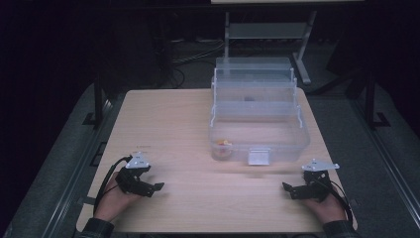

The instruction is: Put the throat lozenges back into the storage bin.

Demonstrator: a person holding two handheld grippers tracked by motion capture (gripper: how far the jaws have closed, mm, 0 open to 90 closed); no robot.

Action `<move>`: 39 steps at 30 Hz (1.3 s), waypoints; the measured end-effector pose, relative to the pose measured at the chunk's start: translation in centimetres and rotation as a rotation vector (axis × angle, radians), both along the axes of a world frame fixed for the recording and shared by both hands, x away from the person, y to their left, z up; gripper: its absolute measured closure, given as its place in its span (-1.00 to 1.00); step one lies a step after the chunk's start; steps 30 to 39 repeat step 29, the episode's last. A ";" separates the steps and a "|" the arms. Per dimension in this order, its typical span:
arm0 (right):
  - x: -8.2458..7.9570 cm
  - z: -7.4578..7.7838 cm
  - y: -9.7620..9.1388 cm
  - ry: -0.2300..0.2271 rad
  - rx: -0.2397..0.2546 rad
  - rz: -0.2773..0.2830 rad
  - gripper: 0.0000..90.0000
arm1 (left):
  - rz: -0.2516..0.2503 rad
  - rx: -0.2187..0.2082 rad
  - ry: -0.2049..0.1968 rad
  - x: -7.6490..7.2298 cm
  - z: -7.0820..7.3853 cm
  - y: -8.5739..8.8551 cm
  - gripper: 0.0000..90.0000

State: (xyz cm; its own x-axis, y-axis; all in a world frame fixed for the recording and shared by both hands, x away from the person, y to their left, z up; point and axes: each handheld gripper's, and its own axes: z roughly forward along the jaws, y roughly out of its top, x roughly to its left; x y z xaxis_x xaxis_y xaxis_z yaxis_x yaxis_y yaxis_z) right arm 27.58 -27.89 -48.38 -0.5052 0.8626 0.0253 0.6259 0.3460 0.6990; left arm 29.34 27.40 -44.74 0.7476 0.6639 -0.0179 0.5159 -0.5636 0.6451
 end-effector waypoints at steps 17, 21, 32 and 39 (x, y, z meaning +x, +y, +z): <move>0.0 0.0 0.0 0.000 0.000 0.000 -1.00 | 0.071 -0.001 -0.036 -1.5 -2.0 1.8 -0.71; 0.0 0.0 0.0 0.000 0.000 0.000 -1.00 | 0.074 -0.020 -0.051 -1.7 -2.2 1.9 -0.72; 0.0 0.0 0.0 0.000 0.000 0.000 -1.00 | 0.069 -0.057 -0.088 -2.2 -2.7 2.4 -0.72; 0.0 0.0 0.0 0.000 0.000 0.000 -1.00 | 0.069 -0.057 -0.088 -2.2 -2.7 2.4 -0.72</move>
